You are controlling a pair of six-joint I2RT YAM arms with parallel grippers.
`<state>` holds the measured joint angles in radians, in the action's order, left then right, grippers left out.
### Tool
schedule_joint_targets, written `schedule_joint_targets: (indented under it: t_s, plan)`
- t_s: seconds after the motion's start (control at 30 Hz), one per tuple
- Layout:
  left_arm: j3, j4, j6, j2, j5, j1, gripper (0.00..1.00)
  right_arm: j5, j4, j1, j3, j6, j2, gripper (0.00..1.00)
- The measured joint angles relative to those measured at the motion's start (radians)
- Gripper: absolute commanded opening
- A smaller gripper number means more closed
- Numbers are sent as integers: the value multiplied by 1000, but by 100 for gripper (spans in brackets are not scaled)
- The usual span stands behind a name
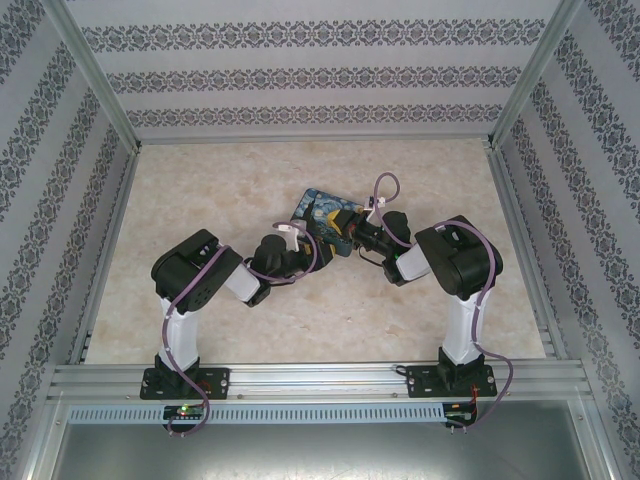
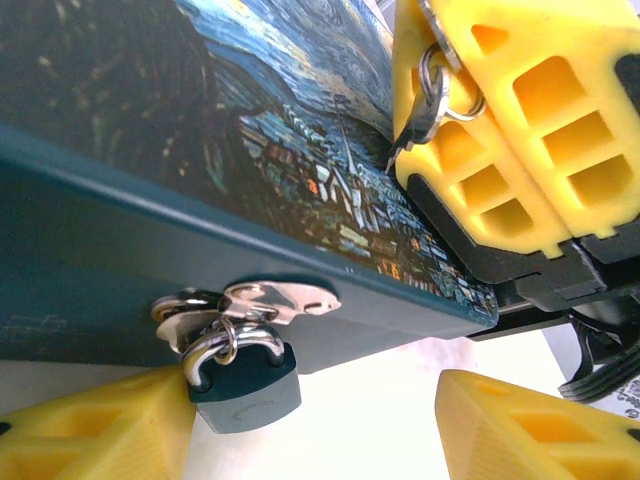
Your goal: Unlock the padlock with the key
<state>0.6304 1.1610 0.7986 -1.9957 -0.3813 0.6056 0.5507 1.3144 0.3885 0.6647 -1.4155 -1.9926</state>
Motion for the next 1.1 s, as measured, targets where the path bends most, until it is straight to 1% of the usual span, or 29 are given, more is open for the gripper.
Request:
schedule_joint_targets:
  t_s: [0.1, 0.3, 0.7, 1.1]
  plan:
    - [0, 0, 7, 0, 0, 0, 64, 0, 0, 0, 0, 0, 0, 0]
    - [0, 1, 24, -3, 8, 0, 59, 0, 0, 0, 0, 0, 0, 0]
    - [-43, 130, 127, -33, 12, -4, 57, 0, 15, 0, 0, -3, -8, 0]
    - [-42, 134, 146, -36, 16, 10, 55, 0, 32, 0, 0, -4, -18, 0]
